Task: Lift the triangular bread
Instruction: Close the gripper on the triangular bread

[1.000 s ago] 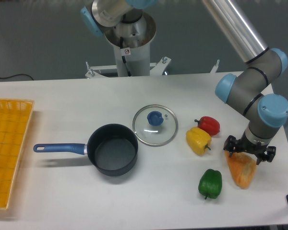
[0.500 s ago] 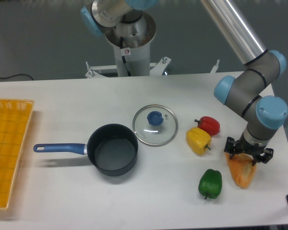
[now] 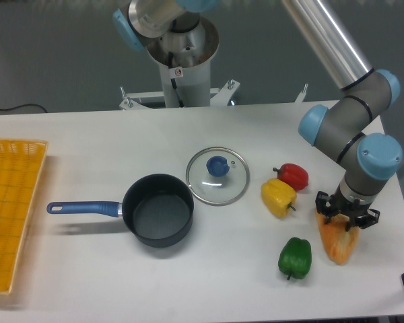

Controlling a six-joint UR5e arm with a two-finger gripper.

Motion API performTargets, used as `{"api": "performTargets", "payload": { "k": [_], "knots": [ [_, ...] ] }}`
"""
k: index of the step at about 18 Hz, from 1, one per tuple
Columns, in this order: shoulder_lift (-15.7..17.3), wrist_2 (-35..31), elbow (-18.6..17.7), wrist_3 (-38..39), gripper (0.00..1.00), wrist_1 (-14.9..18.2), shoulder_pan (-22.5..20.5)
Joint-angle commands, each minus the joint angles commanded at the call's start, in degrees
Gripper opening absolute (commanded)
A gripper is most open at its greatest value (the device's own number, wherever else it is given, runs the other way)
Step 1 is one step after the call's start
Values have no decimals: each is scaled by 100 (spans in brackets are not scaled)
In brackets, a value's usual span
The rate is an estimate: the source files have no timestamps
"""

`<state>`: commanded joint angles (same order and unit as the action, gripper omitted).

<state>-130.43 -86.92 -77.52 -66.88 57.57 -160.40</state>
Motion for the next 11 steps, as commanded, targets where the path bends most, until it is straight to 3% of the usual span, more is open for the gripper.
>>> {"api": "performTargets", "payload": {
  "k": [11],
  "knots": [
    [228,53,-88,-18,18,70,-9]
  ]
}}
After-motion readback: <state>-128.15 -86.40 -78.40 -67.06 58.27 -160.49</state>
